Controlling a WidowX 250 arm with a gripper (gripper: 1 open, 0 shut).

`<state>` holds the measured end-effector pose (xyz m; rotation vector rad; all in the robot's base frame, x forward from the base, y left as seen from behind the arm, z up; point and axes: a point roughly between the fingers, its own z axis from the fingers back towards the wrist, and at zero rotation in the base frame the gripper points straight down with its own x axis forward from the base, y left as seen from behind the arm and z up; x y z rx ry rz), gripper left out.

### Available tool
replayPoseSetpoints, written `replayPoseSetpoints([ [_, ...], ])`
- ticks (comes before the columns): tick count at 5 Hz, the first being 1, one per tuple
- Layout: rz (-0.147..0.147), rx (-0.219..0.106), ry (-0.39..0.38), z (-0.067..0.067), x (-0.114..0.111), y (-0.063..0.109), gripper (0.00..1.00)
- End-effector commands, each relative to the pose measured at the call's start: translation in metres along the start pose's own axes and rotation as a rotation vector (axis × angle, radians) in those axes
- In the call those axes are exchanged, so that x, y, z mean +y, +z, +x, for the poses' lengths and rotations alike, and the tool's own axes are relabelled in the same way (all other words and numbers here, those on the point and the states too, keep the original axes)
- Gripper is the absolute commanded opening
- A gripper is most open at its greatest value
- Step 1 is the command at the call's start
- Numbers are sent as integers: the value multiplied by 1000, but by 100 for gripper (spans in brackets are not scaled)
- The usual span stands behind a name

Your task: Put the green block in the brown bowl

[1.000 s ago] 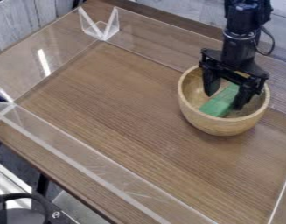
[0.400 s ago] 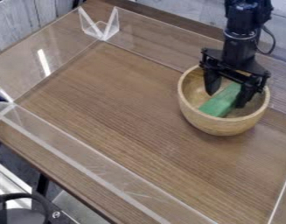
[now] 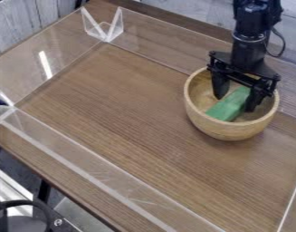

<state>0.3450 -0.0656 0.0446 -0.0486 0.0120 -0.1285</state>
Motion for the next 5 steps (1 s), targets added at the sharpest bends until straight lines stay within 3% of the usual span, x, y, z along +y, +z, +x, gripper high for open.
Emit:
replayPoseSetpoints([
  [1,-12,-101,4,11,1,35,100],
  [2,-21,-126,15,8,5,50,100],
  [4,-28,-249,53,-2,22,114,100],
  [5,-32,-288,80,-11,41,142,100],
])
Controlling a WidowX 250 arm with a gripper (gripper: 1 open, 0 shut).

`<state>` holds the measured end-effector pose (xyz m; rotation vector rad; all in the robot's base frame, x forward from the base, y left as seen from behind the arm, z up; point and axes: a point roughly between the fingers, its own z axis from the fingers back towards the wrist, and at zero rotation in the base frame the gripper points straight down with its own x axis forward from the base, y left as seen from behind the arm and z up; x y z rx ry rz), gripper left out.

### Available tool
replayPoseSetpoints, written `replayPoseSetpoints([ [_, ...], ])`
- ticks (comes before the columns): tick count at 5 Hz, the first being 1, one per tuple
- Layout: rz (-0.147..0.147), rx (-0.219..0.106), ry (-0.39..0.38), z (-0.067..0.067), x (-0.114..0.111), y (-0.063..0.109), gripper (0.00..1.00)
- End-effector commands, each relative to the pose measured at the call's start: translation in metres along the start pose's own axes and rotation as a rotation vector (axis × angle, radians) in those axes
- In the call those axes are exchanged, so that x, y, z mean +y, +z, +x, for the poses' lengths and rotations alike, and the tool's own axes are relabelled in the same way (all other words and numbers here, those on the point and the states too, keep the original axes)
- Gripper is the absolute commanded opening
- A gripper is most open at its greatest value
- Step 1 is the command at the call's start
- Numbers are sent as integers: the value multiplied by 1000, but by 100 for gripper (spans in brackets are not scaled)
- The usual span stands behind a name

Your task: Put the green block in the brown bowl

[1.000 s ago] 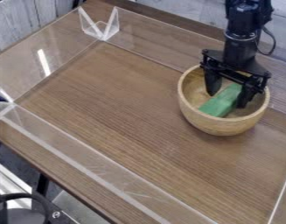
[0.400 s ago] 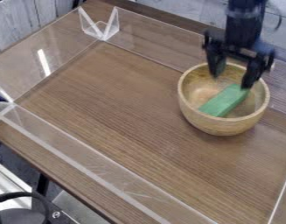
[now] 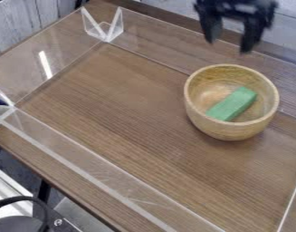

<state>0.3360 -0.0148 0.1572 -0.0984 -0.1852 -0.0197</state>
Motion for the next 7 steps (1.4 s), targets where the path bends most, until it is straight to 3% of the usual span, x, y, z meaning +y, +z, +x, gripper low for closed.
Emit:
replayPoseSetpoints([
  [1,11,-112,16,7,26,51,100],
  [3,71,-102,110,-6,93,60,100],
  [4,73,-72,80,-17,85,47,0],
  [5,65,-48,55,-24,75,37,0],
  [7,31,-11,-54,-35,20,19,0],
])
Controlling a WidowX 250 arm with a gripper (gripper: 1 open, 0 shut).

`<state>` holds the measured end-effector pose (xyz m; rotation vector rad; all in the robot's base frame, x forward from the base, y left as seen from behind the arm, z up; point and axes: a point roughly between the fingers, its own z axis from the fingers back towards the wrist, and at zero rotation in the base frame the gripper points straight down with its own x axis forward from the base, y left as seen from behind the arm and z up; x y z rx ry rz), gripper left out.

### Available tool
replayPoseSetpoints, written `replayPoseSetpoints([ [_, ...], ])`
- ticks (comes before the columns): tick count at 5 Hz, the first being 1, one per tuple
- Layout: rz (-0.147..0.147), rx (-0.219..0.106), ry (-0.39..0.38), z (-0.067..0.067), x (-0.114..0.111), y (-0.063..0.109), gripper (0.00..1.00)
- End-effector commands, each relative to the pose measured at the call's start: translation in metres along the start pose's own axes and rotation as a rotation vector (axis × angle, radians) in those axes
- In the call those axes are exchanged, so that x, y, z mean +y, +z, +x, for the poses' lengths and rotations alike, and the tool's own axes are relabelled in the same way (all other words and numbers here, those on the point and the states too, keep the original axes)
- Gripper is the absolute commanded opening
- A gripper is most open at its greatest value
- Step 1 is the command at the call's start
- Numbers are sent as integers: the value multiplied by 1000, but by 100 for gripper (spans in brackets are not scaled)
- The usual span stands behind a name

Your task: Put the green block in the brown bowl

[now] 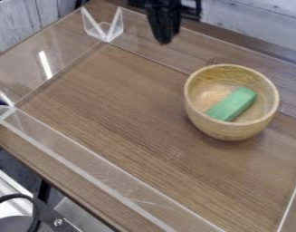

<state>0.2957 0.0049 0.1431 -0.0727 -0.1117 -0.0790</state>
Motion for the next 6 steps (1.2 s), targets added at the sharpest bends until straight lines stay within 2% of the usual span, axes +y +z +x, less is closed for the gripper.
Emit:
replayPoseSetpoints([
  [1,8,-71,-43,3,-19,12,0],
  [3,2,-37,-83,10,-32,-13,0],
  [6,0,14,-101,22,-36,-53,0],
])
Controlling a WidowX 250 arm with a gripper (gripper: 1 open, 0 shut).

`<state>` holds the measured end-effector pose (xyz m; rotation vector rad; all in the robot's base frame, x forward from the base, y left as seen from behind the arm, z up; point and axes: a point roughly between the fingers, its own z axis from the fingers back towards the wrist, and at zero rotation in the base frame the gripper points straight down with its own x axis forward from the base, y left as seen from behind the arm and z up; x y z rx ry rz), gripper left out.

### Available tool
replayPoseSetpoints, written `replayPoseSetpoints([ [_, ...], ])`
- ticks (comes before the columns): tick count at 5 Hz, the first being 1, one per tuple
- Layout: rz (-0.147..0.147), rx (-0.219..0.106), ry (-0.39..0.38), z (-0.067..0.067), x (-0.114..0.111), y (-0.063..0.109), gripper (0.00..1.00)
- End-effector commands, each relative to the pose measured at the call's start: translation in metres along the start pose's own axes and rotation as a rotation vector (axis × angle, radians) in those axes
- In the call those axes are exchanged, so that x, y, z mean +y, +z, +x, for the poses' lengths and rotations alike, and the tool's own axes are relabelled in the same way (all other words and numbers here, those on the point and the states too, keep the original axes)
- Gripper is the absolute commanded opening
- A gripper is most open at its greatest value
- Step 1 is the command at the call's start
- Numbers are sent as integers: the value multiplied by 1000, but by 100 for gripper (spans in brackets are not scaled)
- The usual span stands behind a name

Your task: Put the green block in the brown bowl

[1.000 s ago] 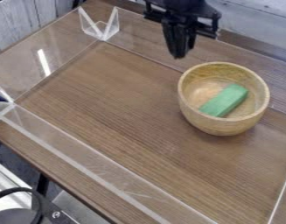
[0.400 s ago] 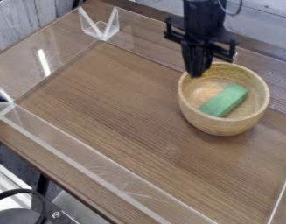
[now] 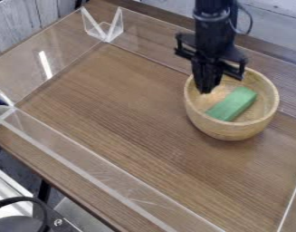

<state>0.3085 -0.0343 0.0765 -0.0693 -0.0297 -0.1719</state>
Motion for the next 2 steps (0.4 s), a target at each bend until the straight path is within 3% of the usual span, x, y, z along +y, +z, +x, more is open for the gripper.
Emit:
replayPoseSetpoints([
  [1,10,-57,-17,18,-3,6,0],
  [2,10,-51,-18,20,-2,1,0],
])
